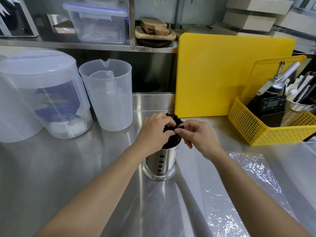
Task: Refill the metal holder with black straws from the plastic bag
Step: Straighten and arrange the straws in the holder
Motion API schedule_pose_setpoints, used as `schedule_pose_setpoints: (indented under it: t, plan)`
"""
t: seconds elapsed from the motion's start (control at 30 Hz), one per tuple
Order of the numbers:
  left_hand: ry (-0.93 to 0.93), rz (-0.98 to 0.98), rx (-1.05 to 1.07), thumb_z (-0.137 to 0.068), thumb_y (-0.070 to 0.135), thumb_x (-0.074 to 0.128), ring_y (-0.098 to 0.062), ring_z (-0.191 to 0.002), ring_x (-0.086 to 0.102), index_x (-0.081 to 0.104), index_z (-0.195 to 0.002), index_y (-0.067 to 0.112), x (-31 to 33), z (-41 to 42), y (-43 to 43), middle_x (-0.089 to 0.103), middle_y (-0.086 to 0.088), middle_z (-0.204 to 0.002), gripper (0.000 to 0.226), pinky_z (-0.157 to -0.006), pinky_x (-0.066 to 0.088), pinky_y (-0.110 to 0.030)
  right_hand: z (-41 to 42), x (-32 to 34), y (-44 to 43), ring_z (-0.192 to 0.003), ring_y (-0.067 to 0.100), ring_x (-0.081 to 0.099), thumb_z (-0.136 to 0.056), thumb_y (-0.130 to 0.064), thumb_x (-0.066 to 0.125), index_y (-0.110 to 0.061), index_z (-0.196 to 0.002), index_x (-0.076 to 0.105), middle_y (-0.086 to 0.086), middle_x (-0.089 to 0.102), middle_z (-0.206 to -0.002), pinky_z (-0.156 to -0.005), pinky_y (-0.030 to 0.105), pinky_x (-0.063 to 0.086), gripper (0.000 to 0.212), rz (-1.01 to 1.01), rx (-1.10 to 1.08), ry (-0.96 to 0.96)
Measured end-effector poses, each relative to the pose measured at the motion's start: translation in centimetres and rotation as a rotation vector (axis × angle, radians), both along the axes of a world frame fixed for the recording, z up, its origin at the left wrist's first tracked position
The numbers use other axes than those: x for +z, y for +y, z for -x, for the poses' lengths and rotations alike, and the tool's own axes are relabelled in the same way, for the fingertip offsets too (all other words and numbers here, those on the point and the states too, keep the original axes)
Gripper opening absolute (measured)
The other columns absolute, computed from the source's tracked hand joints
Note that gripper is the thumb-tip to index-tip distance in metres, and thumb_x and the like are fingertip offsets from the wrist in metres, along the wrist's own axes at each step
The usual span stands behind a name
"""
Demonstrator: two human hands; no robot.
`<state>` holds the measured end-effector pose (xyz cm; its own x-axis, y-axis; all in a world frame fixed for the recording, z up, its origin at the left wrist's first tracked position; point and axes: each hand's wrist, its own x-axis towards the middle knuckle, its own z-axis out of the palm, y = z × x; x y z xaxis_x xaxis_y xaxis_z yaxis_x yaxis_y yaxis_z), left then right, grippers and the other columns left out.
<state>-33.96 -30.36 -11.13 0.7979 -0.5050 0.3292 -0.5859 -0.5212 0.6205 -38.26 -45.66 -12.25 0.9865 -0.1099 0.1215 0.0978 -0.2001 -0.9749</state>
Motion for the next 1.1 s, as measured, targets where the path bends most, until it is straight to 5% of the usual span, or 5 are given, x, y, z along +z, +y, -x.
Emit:
schedule_pose_setpoints:
  t: [0.17, 0.43, 0.57, 0.8, 1.1]
  plan:
    - [-0.101, -0.046, 0.011, -0.08, 0.034, 0.064, -0.015, -0.082, 0.049, 0.062, -0.095, 0.021, -0.4, 0.4, -0.1, 0.067, 0.005, -0.087, 0.019, -0.077, 0.025, -0.023, -0.1, -0.2, 0.0, -0.038, 0.013, 0.043, -0.08, -0.007, 0.068, -0.021, -0.064, 0.066, -0.003, 0.057, -0.046, -0.035, 0.02, 0.033, 0.021, 0.025, -0.003, -0.003]
    - [0.185, 0.113, 0.068, -0.072, 0.02, 0.073, -0.015, -0.07, 0.057, 0.059, -0.088, 0.027, -0.4, -0.2, 0.3, 0.057, 0.012, -0.067, 0.022, -0.068, 0.045, -0.03, -0.2, -0.2, 0.0, -0.036, 0.007, 0.043, -0.081, -0.006, 0.067, -0.016, -0.072, 0.065, -0.007, 0.057, -0.043, -0.035, 0.018, 0.034, 0.014, 0.051, 0.011, 0.002]
    - [0.25, 0.137, 0.062, -0.071, 0.022, 0.075, 0.002, -0.071, 0.053, 0.052, -0.087, 0.034, 0.0, -0.2, 0.8, 0.06, 0.018, -0.07, 0.03, -0.061, 0.037, -0.015, -0.2, -0.1, -0.1, -0.035, 0.006, 0.043, -0.08, -0.008, 0.068, -0.013, -0.072, 0.063, -0.008, 0.055, -0.041, -0.035, 0.019, 0.033, 0.011, 0.076, 0.014, 0.016]
    - [0.271, 0.249, 0.042, -0.075, 0.015, 0.072, -0.011, -0.085, 0.063, 0.062, -0.083, 0.028, 1.2, -0.2, 1.0, 0.068, 0.006, -0.081, 0.018, -0.081, 0.046, -0.026, -0.2, 0.7, 0.1, -0.034, 0.006, 0.041, -0.079, -0.008, 0.068, -0.008, -0.073, 0.064, -0.008, 0.054, -0.04, -0.035, 0.017, 0.032, 0.008, 0.09, 0.019, -0.006]
    - [0.3, 0.291, -0.022, -0.082, 0.002, 0.061, 0.014, -0.074, 0.058, 0.061, -0.095, 0.02, 1.9, 0.2, 1.4, 0.067, 0.011, -0.082, 0.022, -0.07, 0.039, 0.001, 0.1, 1.4, 0.3, -0.04, 0.006, 0.043, -0.08, -0.01, 0.068, -0.012, -0.074, 0.066, -0.01, 0.057, -0.045, -0.037, 0.018, 0.033, 0.007, 0.113, 0.025, -0.016]
